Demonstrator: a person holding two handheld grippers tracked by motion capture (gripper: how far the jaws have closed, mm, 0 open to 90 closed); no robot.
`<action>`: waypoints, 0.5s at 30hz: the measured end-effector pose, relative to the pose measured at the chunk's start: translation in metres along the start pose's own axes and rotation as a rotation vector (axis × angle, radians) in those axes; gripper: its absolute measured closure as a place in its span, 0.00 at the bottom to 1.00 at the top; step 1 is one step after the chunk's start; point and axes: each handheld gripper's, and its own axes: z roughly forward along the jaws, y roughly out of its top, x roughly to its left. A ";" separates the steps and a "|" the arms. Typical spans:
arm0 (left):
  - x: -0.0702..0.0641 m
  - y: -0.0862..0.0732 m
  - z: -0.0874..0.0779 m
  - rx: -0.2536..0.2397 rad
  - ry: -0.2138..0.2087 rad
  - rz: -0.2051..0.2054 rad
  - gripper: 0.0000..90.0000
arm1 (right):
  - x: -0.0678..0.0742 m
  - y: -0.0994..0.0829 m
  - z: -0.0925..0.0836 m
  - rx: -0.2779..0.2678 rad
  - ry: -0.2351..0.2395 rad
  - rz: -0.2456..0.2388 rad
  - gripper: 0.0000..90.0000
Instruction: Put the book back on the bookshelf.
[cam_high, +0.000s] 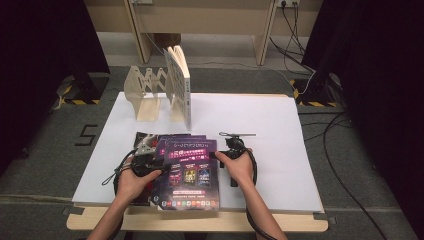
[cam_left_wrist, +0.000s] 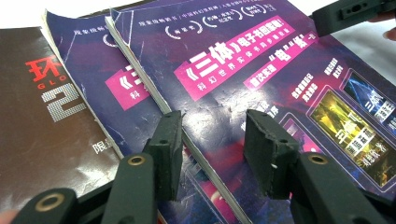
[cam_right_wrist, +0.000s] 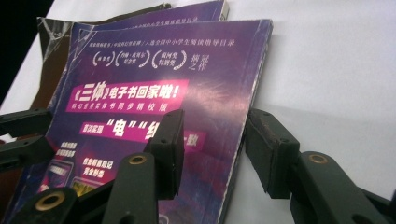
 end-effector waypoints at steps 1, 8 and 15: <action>0.000 0.000 0.000 0.000 -0.001 0.000 0.63 | 0.000 0.000 -0.001 0.006 -0.001 -0.007 0.64; 0.000 0.000 0.000 -0.002 0.000 -0.002 0.63 | -0.007 -0.002 -0.004 0.035 0.060 0.054 0.64; 0.000 0.000 0.000 -0.001 0.001 -0.003 0.62 | -0.009 -0.002 -0.007 0.065 0.089 0.083 0.65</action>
